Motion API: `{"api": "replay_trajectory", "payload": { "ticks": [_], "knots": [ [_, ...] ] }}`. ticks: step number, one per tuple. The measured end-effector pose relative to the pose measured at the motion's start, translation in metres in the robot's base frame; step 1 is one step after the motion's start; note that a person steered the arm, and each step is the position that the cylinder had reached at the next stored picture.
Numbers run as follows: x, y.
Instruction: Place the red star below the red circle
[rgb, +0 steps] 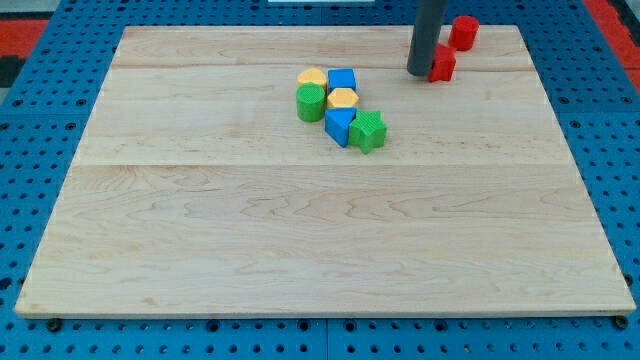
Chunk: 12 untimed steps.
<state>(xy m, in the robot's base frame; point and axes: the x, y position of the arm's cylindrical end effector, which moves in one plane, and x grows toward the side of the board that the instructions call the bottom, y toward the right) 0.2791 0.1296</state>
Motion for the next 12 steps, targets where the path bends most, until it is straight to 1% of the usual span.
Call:
{"api": "replay_trajectory", "payload": {
  "ticks": [1,3,4,5,7,8,10,12],
  "knots": [
    [-0.010,0.009],
    [-0.006,0.025],
    [0.019,0.029],
    [0.027,0.051],
    [0.013,0.052],
    [0.014,0.052],
    [0.015,0.014],
    [-0.003,0.046]
  ]
}}
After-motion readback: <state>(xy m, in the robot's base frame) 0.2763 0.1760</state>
